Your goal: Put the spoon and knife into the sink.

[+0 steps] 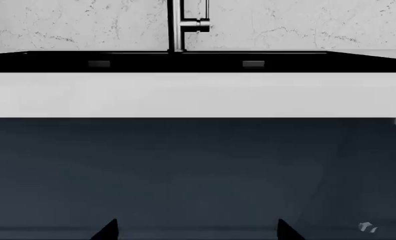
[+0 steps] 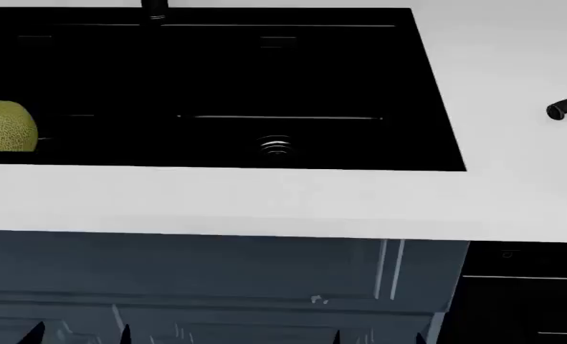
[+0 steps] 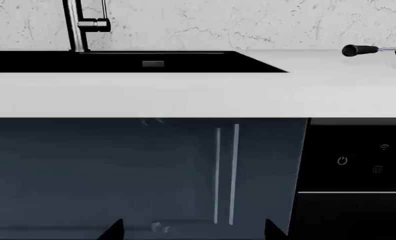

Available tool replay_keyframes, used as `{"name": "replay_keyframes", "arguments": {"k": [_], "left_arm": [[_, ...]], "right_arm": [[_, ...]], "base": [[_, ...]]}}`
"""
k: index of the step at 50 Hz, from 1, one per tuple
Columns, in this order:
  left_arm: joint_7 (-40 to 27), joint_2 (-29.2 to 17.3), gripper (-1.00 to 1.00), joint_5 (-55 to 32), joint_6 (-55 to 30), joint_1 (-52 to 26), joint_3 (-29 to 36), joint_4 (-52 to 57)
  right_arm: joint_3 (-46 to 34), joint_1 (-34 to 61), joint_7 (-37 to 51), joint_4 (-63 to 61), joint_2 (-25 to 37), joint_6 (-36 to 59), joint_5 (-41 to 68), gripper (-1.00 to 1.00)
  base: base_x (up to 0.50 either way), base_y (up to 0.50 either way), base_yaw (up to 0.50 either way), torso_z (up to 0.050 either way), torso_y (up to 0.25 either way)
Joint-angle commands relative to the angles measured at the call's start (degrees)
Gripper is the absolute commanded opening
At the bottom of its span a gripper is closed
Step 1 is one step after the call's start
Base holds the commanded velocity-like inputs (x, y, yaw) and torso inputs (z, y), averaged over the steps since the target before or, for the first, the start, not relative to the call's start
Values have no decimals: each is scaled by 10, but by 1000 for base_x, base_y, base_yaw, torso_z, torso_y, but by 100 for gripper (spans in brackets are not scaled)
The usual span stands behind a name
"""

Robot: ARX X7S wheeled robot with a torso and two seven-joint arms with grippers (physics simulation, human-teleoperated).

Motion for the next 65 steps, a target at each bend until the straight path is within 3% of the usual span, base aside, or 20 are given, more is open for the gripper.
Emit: {"name": "replay_keyframes", "arguments": {"k": [1,25,31,41,48,52,55,57,58,61,65], "left_arm": [[-6,-6,100,-6,0,0,6,0],[-40,-37,100,-38,6,0,43,-2],[-52,-50,100,-30,-31,-4,49,64],[-61,-88,100,13,-242,-84,54,372],[-43,-108,100,42,-457,-236,68,559],[-47,-125,100,67,-466,-271,89,580],[50,-82,100,175,-519,-352,102,600],[168,-10,100,291,-525,-387,89,600],[198,-1,100,319,-543,-417,93,600],[228,0,100,356,-572,-475,112,600],[259,0,100,390,-612,-537,128,600]], "right_arm": [[-7,0,7,0,5,0,5,100],[-48,1,48,-4,37,10,31,100],[-51,11,64,-57,49,41,20,100],[-69,125,50,-361,84,266,2,100],[-70,278,27,-536,92,480,14,100],[-65,371,16,-591,91,591,29,100],[-72,452,53,-600,114,635,83,100],[-59,495,146,-600,155,656,216,100],[-52,524,197,-600,175,666,291,100],[-56,573,289,-599,215,670,404,100],[-27,625,343,-598,228,696,500,100]], "base": [[0,0,0,0,0],[0,0,0,0,0],[0,0,0,0,0],[0,0,0,0,0],[0,0,0,0,0],[0,0,0,0,0],[0,0,0,0,0],[0,0,0,0,0],[0,0,0,0,0],[0,0,0,0,0],[0,0,0,0,0]]}}
